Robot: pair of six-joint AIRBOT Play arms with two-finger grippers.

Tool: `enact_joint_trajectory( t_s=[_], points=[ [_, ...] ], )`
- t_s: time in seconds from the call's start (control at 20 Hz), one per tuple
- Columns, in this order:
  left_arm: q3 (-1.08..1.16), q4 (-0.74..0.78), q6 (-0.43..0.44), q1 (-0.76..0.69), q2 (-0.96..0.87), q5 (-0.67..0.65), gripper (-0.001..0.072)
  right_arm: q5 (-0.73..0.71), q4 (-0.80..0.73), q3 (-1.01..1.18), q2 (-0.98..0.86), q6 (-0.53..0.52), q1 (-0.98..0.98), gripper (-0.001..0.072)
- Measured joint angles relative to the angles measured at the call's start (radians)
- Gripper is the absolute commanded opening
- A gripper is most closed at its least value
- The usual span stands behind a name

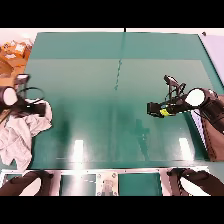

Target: Fold the shirts.

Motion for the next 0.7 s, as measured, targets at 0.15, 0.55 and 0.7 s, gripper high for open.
enact_joint_trajectory(
  t_s=[0.15, 0.55, 0.7],
  points=[
    [-0.064, 0.071, -0.008, 0.168, -0.006, 0.032, 0.072, -0.034, 0.0, 0.0, -0.002, 0.001, 0.0, 0.0106],
    [-0.213, 0.074, -0.011, 0.37, -0.146, 0.311, 0.0442, -0.103, 0.0, 0.0, -0.003, 0.0, 0.0, 0.0143],
    [-0.209, 0.072, -0.01, 0.381, -0.181, 0.364, 0.0024, -0.109, 0.0, 0.0, -0.003, 0.0, 0.0, 0.0009]
  ],
)
